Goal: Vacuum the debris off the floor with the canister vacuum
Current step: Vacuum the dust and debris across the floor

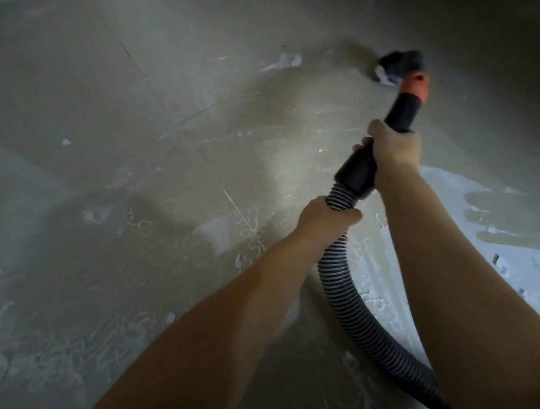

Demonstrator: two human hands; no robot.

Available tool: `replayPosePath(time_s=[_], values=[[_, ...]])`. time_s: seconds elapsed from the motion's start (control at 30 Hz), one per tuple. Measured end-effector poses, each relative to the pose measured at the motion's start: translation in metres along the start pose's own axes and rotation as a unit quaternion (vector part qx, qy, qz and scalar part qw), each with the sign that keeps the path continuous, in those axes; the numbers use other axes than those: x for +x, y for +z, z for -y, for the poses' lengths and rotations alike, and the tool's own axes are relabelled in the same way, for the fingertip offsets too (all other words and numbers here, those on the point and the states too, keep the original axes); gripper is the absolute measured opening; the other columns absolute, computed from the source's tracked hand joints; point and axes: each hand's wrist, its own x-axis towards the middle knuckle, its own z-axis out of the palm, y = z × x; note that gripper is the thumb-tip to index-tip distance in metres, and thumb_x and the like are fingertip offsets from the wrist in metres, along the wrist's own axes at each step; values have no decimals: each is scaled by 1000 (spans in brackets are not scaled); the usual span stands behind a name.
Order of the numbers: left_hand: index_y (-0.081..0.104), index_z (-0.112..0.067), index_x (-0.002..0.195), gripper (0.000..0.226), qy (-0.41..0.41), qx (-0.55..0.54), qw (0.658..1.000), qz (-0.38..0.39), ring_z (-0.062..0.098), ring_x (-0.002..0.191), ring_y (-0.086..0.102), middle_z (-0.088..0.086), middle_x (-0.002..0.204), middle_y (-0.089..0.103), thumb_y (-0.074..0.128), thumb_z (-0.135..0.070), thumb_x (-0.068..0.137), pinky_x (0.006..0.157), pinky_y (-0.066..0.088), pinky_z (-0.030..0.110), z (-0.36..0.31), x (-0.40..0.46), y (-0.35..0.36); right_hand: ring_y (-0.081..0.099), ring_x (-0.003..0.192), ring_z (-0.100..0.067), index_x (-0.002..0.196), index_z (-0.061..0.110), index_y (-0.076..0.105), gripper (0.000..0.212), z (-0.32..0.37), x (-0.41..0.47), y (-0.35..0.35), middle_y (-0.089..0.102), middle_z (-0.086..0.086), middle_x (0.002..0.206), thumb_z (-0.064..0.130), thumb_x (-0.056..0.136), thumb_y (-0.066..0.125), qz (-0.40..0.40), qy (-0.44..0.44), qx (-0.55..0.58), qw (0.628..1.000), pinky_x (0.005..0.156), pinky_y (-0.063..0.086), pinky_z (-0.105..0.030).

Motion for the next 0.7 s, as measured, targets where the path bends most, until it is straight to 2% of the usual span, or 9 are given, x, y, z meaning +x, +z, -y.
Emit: replayPosePath(time_s=[0.07, 0.13, 0.23, 0.3, 0.37, 0.43, 0.53, 0.63, 0.7], values=[[59, -3, 100, 23, -18, -5, 1000, 23, 26, 72, 60, 12, 84, 61, 64, -15, 82, 77, 55, 38, -12, 9, 2, 58, 49, -17, 82, 11, 48, 12, 5, 12, -5, 57, -5, 64, 8, 83, 59, -27, 11, 9, 1000, 52, 54, -26], [57, -3, 99, 23, -35, -28, 999, 22, 27, 72, 59, 13, 85, 60, 64, -15, 81, 80, 55, 40, -18, 14, -1, 58, 49, -17, 84, 11, 48, 12, 10, 19, 8, 58, -5, 65, 9, 83, 60, -5, 5, -24, 1000, 55, 55, -28], [54, -2, 98, 33, -46, -94, 994, -22, 29, 72, 58, 16, 83, 59, 65, -19, 73, 77, 55, 45, -14, 22, -11, 54, 45, -15, 80, 9, 46, 15, 16, 15, 47, 56, -7, 65, 6, 83, 60, 82, -10, -90, 992, 53, 55, -29], [53, -3, 96, 26, -46, -133, 988, -65, 29, 66, 57, 14, 77, 57, 64, -16, 76, 70, 54, 43, -7, 22, -17, 51, 43, -16, 78, 7, 47, 15, 18, 2, 70, 52, -8, 61, 3, 84, 60, 161, -15, -123, 979, 48, 53, -27], [52, -5, 93, 22, -46, -136, 985, -92, 29, 69, 57, 12, 77, 56, 63, -16, 77, 75, 55, 45, 0, 16, -18, 52, 43, -18, 82, 4, 49, 12, 18, -14, 81, 53, -9, 60, 2, 84, 61, 237, -12, -166, 957, 45, 51, -25], [54, -5, 94, 22, -36, -120, 988, -93, 28, 72, 58, 10, 78, 57, 63, -17, 77, 74, 55, 42, 3, 6, -14, 53, 44, -18, 80, 5, 50, 12, 20, -24, 75, 53, -10, 61, 1, 85, 60, 275, -10, -181, 944, 44, 50, -22], [56, -6, 95, 21, -9, -83, 995, -61, 25, 71, 59, 8, 80, 58, 64, -17, 79, 73, 55, 40, -3, -1, -4, 51, 39, -14, 77, 8, 48, 16, 26, -22, 47, 51, -8, 59, 1, 86, 59, 216, -25, -128, 968, 45, 50, -24], [52, -11, 89, 15, 26, -20, 999, -21, 17, 63, 53, 1, 73, 53, 63, -19, 83, 57, 46, 26, -15, -7, 3, 53, 36, -11, 74, 10, 46, 18, 32, -13, 11, 52, -5, 58, 4, 85, 58, 93, -25, -50, 994, 49, 50, -27], [53, -9, 94, 19, 16, -17, 1000, -3, 19, 67, 55, 3, 76, 54, 63, -20, 83, 60, 46, 27, -16, -10, 4, 53, 35, -11, 75, 10, 46, 17, 29, -10, -1, 53, -5, 58, 4, 84, 59, 54, -3, -23, 998, 50, 53, -26]])
